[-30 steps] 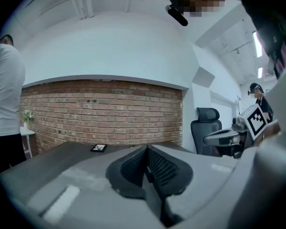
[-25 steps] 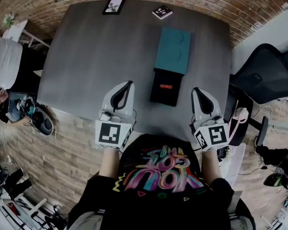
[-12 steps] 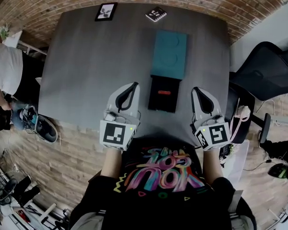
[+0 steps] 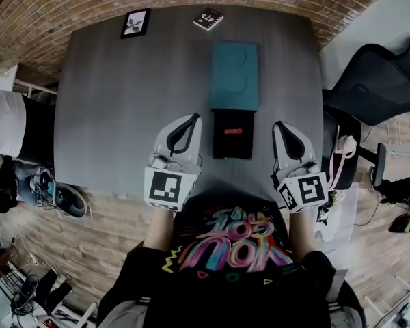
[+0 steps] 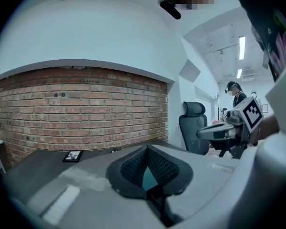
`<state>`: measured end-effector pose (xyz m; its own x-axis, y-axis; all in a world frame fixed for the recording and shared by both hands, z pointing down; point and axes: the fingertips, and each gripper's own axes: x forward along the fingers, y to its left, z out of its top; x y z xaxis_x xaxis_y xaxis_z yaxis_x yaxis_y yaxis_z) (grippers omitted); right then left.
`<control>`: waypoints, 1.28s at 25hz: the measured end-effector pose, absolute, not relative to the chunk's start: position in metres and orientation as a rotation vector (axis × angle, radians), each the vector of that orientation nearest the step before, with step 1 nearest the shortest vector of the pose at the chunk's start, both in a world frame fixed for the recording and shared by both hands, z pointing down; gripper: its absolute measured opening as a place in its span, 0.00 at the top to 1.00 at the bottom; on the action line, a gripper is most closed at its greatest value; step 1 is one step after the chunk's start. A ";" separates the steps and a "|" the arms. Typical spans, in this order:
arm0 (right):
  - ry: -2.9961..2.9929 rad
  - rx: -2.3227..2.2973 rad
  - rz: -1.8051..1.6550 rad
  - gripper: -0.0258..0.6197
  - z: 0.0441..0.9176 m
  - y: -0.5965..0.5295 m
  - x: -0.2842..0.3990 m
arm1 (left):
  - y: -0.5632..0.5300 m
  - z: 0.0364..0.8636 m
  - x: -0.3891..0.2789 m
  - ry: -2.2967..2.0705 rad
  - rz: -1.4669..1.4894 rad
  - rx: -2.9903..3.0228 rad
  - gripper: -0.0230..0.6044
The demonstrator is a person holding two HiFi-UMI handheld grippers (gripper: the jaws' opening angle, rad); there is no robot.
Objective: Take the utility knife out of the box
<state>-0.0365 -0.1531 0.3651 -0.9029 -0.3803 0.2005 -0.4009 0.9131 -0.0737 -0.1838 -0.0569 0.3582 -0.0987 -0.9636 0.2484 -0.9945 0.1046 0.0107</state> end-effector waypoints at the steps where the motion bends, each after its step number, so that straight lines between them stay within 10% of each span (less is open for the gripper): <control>1: -2.889 0.605 0.168 0.96 0.365 -0.153 -0.036 | -0.059 0.359 -0.184 -2.172 0.233 1.977 0.96; 32: -2.817 0.820 0.260 0.96 0.390 -0.156 0.000 | -0.100 0.420 -0.144 -1.830 0.573 2.226 0.84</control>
<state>-0.0003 -0.1563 0.3896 -0.8274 -0.5099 0.2353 -0.5444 0.8312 -0.1131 -0.1439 -0.1000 0.4201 0.1567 -0.8947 0.4182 -0.9735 -0.2112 -0.0871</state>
